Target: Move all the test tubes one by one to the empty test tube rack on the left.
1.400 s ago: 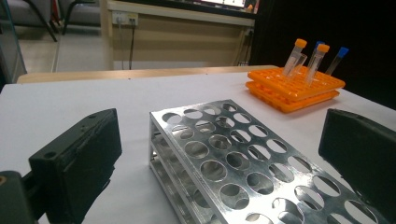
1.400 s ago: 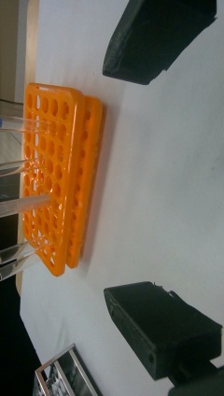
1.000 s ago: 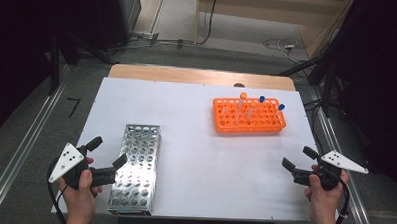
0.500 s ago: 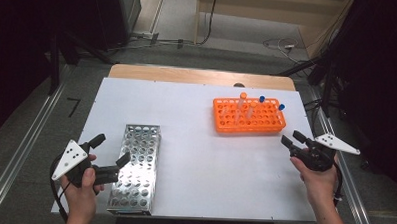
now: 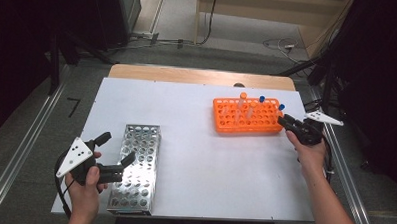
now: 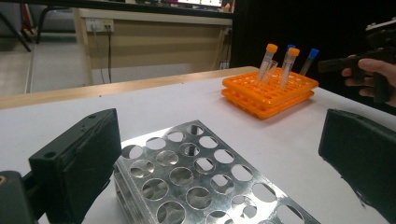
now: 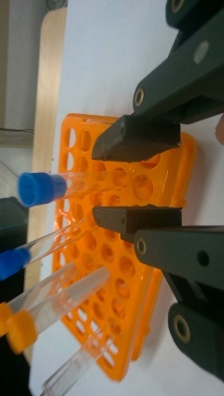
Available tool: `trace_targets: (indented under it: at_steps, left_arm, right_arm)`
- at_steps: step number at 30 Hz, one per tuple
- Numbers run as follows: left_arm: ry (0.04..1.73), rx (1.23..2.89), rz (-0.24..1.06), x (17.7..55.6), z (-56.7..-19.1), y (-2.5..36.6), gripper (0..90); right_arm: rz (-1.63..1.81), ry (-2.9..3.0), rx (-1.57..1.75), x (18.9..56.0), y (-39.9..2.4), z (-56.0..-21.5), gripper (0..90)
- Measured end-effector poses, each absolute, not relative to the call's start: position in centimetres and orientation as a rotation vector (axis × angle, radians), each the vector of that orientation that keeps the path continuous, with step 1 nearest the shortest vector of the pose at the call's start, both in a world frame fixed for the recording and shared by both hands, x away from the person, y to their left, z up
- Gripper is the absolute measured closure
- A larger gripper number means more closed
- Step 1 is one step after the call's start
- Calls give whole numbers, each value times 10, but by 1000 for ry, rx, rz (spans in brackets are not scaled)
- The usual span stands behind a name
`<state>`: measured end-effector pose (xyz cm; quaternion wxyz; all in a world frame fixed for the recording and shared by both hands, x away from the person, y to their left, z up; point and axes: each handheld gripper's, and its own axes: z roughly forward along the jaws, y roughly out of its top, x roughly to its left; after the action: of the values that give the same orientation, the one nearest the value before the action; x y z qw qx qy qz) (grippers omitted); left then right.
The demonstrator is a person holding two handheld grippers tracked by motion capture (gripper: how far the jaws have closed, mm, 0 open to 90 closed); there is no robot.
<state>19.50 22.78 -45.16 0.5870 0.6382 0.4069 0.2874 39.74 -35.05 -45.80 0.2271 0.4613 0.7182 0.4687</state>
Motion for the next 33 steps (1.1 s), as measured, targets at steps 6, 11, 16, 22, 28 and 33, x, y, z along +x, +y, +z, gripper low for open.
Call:
trace_targets:
  at_steps: [6, 11, 16, 22, 28, 33]
  left_arm:
    - [951, 1498, 666, 196, -454, 227, 0]
    - [948, 1510, 666, 197, -454, 226, 0]
    - [949, 1512, 665, 197, -454, 225, 0]
    - [952, 1519, 663, 199, -454, 224, 0]
    - [956, 1517, 669, 198, -453, 222, 0]
    - [951, 1513, 669, 197, -450, 223, 0]
  right_arm:
    - [1283, 1974, 1264, 411, -342, -468, 650]
    - [1245, 1959, 1291, 420, -339, -480, 651]
    - [1267, 1943, 1275, 425, -338, -486, 669]
    - [1251, 1937, 1287, 430, -334, -483, 662]
    - [1232, 1948, 1262, 432, -327, -482, 746]
    - [1197, 1942, 1261, 431, -324, -480, 752]
